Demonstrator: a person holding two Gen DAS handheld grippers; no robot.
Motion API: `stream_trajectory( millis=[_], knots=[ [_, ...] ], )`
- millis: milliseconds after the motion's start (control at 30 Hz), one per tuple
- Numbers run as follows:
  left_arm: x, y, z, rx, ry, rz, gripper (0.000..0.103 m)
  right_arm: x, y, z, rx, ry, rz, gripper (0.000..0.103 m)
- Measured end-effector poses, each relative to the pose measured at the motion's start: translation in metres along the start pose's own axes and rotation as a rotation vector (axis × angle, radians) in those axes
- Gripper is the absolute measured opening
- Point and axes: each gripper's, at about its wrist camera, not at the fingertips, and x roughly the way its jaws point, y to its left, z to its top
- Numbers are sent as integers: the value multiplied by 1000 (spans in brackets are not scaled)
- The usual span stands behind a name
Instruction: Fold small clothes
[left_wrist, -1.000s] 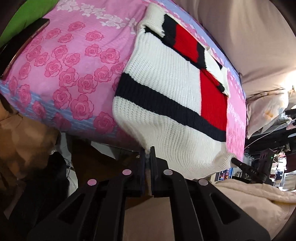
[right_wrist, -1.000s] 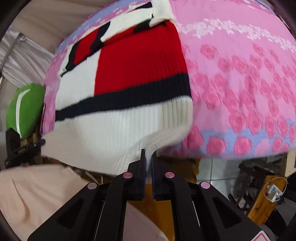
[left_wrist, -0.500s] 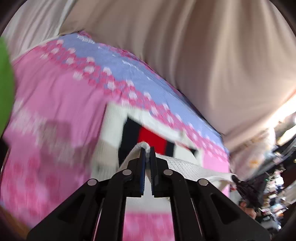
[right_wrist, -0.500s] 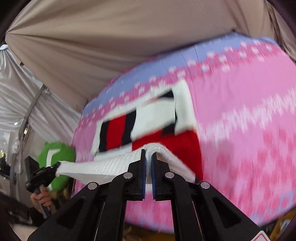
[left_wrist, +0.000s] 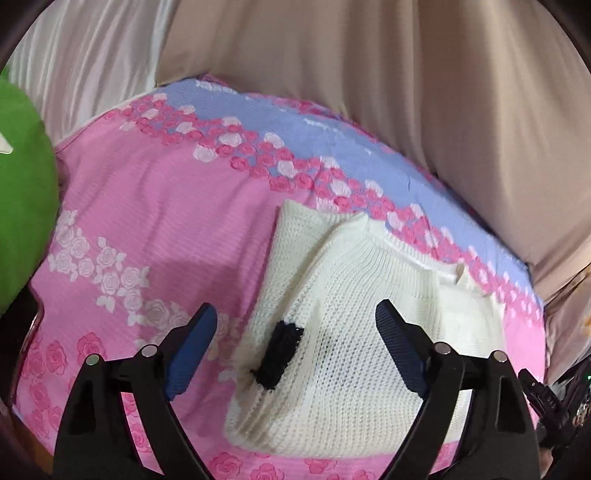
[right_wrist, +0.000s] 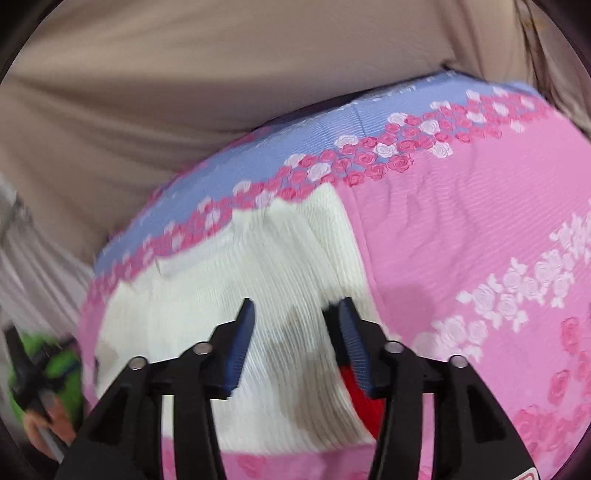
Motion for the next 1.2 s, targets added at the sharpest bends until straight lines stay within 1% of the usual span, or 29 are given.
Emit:
stream_trajectory(
  millis=[67, 167, 233, 267, 333, 367, 400, 433, 467, 500, 533, 567, 600, 667, 700, 733, 800, 833, 867, 900, 933, 967, 1000, 1033, 1067, 1100, 1133, 1167, 1200],
  knots=[
    [18, -6, 9, -6, 28, 3, 85, 10, 2, -2, -8, 34, -6, 55],
    [44, -15, 26, 0, 49, 16, 85, 36, 5, 14, -20, 68, -39, 56],
    [62, -19, 36, 21, 78, 4, 81, 51, 13, 29, -55, 72, -89, 63],
    [70, -21, 39, 33, 98, -11, 68, 60, 17, 37, -78, 79, -109, 66],
    [90, -25, 44, 81, 156, -41, 38, 77, 24, 48, -121, 96, -138, 74],
    [101, -27, 45, 118, 188, -31, 6, 90, 28, 53, -150, 117, -150, 75],
    [106, -27, 44, 124, 202, -23, 7, 99, 31, 55, -169, 132, -153, 75],
    [105, -25, 45, 112, 194, -28, 6, 112, 33, 56, -196, 161, -147, 72],
    [94, -21, 48, 88, 164, -49, 6, 122, 34, 55, -216, 190, -135, 62],
    [85, -20, 51, 77, 143, -60, 6, 128, 34, 53, -221, 220, -93, 26],
    [66, -16, 57, 50, 109, -96, 6, 121, 36, 54, -209, 208, -80, 17],
    [50, -14, 65, 38, 83, -114, 6, 105, 38, 57, -188, 176, -55, 15],
    [41, -13, 71, 36, 66, -116, 5, 81, 40, 62, -163, 128, -3, 13],
    [25, -12, 94, 15, 13, -115, 5, 41, 40, 73, -127, 55, 60, 12],
    [25, -13, 101, 9, 7, -122, 5, 20, 41, 83, -114, 6, 78, 12],
    [29, -16, 111, 6, 1, -124, 5, 9, 40, 90, -100, -25, 84, 12],
    [47, -24, 119, 41, 10, -87, 6, 0, 36, 111, -58, -74, 115, 11],
    [70, -28, 117, 57, 53, -55, 6, 9, 34, 120, -54, -72, 98, 11],
    [92, -28, 112, 69, 99, -21, 6, 24, 35, 123, -64, -51, 66, 11],
    [110, -27, 108, 81, 145, -4, 6, 55, 29, 122, -70, 15, 21, 11],
    [137, -22, 97, 88, 209, 38, 6, 86, 21, 117, -54, 89, -9, 12],
    [148, -19, 89, 86, 224, 46, 7, 111, 12, 109, -32, 151, -30, 12],
    [146, -19, 85, 91, 197, 21, 10, 135, 1, 98, -5, 215, -44, 12],
    [139, -19, 86, 83, 186, 11, 10, 144, -7, 90, 33, 209, -11, 13],
    [129, -16, 86, 54, 175, -16, 16, 139, -11, 90, 72, 178, 16, 15],
    [115, -9, 86, 7, 167, -48, 31, 131, -13, 91, 113, 176, 39, 19],
    [103, -4, 84, -17, 152, -57, 40, 121, -14, 92, 128, 160, 49, 30],
    [90, 4, 81, -40, 129, -53, 56, 107, -13, 92, 129, 134, 36, 36],
    [81, 9, 77, -54, 122, -43, 61, 92, -14, 90, 119, 102, 18, 48]
  ],
)
